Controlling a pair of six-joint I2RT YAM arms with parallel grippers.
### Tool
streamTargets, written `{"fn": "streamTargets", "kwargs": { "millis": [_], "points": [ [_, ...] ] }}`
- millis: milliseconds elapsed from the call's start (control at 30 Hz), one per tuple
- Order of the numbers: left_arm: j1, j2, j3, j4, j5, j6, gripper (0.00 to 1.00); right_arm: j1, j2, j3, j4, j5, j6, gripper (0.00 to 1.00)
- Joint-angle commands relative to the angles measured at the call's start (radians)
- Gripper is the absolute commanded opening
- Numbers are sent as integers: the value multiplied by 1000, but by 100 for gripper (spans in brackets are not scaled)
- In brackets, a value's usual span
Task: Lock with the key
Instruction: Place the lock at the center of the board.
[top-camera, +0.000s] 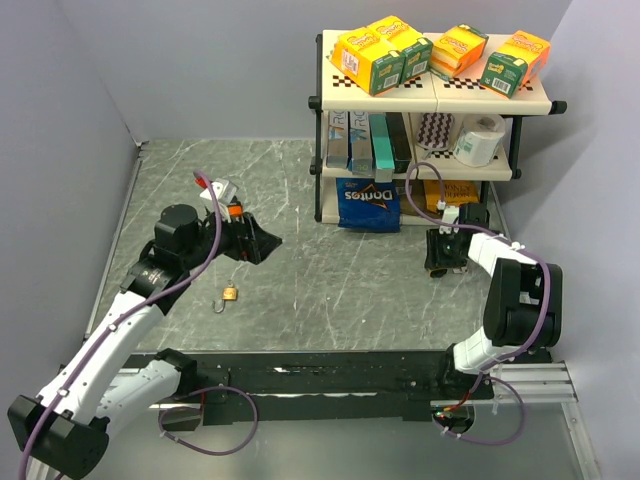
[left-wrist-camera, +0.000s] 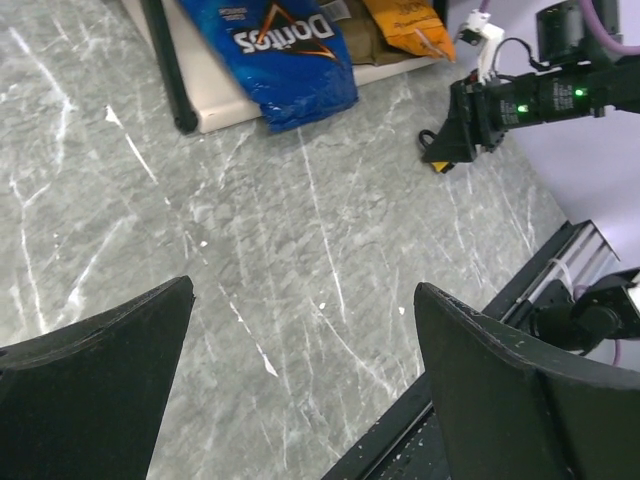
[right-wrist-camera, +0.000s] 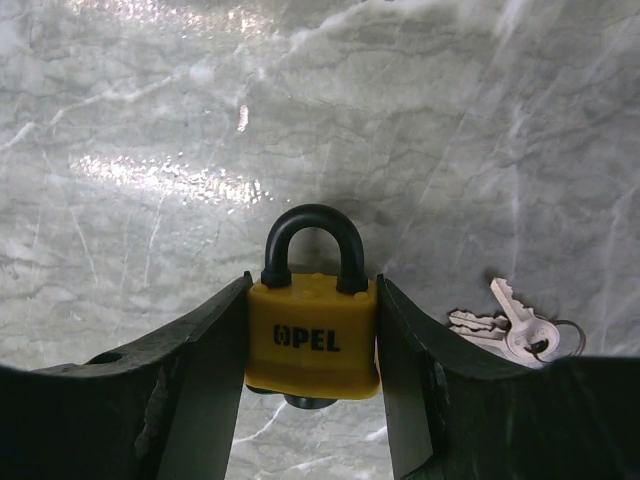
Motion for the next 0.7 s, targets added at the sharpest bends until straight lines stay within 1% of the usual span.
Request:
{"fn": "streamTargets", "kwargs": {
  "millis": [0, 133, 200, 233, 300, 400, 433, 467, 533, 600, 667],
  "points": [
    [13, 6, 15, -3, -29, 2, 96, 9, 1, 26, 38, 28, 48, 29],
    [30, 49, 26, -32, -16, -30, 96, 23, -16, 26, 21, 45, 75, 47],
    [50, 60, 34, -41, -4, -33, 96, 26, -33, 26, 15, 45, 91, 52],
    [57, 66, 34, -40, 10, -33, 96, 28, -37, 28, 10, 43, 92, 58],
    [77, 73, 32, -35, 7, -44, 96, 35, -48, 32, 1, 39, 98, 61],
    [111, 101, 48, -38, 8, -44, 96, 40, -65, 39, -17, 31, 111, 70],
    [123, 116, 54, -37, 23, -42, 96, 43, -71, 42, -19, 28, 115, 77],
    [148, 126, 67, -37, 33, -33, 96, 42, -79, 43, -27, 26, 117, 79],
    [166, 165, 90, -55, 37, -24, 96, 45, -97, 49, -37, 19, 121, 80],
    [189, 204, 143, -74, 10, -5, 96, 42, -125, 65, -57, 13, 123, 81],
    [217, 273, 196, -92, -40, 10, 96, 45, -148, 81, -68, 0, 120, 84]
  ]
}}
